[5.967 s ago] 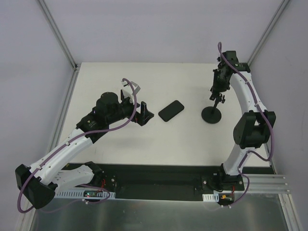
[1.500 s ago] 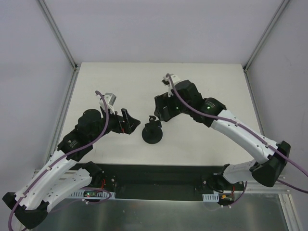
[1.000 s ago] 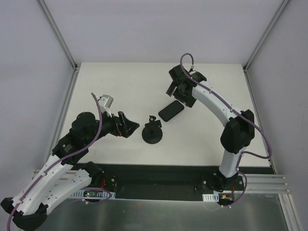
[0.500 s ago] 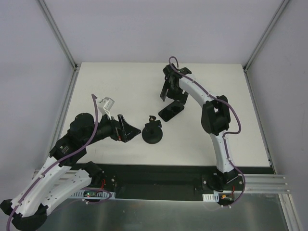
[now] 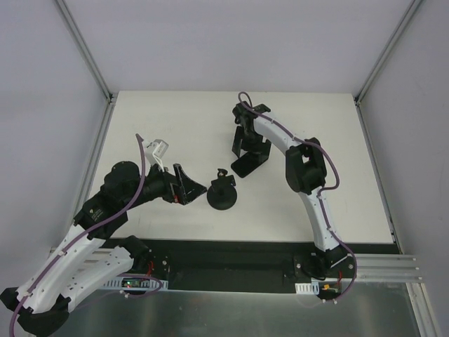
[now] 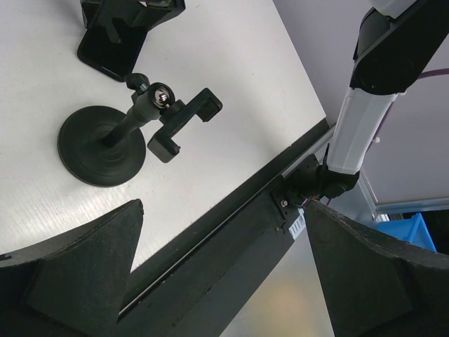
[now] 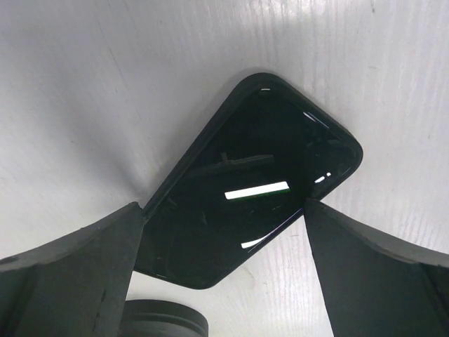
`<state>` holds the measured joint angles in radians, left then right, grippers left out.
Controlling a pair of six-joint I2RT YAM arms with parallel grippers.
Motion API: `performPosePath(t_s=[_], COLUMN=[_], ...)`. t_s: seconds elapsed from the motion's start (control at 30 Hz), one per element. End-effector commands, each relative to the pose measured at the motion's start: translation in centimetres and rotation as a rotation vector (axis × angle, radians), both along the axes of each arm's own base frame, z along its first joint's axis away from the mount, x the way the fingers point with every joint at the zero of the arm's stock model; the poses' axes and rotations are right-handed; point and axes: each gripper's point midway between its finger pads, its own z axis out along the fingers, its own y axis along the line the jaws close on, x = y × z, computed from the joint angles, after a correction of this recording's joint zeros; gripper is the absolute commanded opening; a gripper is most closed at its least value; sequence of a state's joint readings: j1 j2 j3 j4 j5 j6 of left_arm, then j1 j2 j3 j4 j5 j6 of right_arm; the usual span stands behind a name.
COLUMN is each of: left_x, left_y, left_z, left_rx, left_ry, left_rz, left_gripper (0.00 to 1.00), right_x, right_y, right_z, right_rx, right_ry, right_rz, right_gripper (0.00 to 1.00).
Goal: Place the phone on the phone stand
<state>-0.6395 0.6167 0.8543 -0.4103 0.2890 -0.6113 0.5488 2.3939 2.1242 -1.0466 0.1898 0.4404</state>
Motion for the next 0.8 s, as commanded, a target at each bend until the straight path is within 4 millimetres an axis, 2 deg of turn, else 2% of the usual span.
performPosePath(t_s=[0.0, 0.1, 0.13, 0.2, 0.3, 0.33, 0.37, 0.4, 0.43, 0.47, 0.57, 0.6, 0.77], left_x=[-0.4, -0.2, -0.2, -0.2, -0.2, -0.2, -0.3, -0.3, -0.4, -0.4, -0.3, -0.4, -0.7], left_y=[0.0, 0.2, 0.2, 0.1, 0.1, 0.1, 0.2, 0.2, 0.3, 0.4, 0.4, 0.3, 0.4], left_z=[1.4, 1.4, 1.5, 1.6, 1.7, 1.7, 1.7, 1.7, 1.7, 1.5, 1.6, 1.6, 1.3], left_rx=[-0.023, -0.017, -0.016, -0.015, -0.018, -0.018, -0.02, -0.021, -0.023, -0.021, -0.016, -0.017, -0.017], left_ry=[-0.018, -0.031, -0.035, -0.035, -0.036, -0.036, -0.038, -0.039, -0.042, -0.044, -0.048, -0.048, -0.046], left_rz=[-0.017, -0.005, -0.005, -0.014, -0.008, -0.008, -0.01, -0.01, -0.011, -0.006, -0.005, -0.014, -0.02], left_gripper=[0.97, 0.97, 0.97, 0.96, 0.97, 0.97, 0.97, 0.96, 0.97, 0.97, 0.97, 0.97, 0.97], right_x=[-2.3, -3.0, -3.9, -4.2, -5.8, -6.0, -7.1, -7.3, -7.6, -8.8, -9.3, -10.0, -10.1], right_y=[0.1, -0.3, -0.8, -1.0, -2.0, -2.3, -3.1, -3.3, -3.6, -4.4, -4.0, -4.1, -4.5], right_z=[-0.2, 0.1, -0.2, -0.5, -1.1, -0.7, -1.4, -1.4, -0.8, -1.4, -0.9, -1.7, -1.9], right_rx=[-0.015, -0.018, -0.022, -0.002, -0.001, 0.001, -0.018, -0.017, -0.009, -0.019, 0.062, 0.091, 0.117], right_ry=[0.057, 0.052, 0.068, 0.07, 0.105, 0.099, 0.127, 0.119, 0.102, 0.125, 0.076, 0.077, 0.076], right_rz=[0.038, 0.043, 0.047, 0.072, 0.093, 0.097, 0.108, 0.117, 0.124, 0.127, 0.174, 0.206, 0.211], right_gripper=[0.98, 0.98, 0.98, 0.98, 0.97, 0.97, 0.97, 0.97, 0.97, 0.97, 0.96, 0.96, 0.96])
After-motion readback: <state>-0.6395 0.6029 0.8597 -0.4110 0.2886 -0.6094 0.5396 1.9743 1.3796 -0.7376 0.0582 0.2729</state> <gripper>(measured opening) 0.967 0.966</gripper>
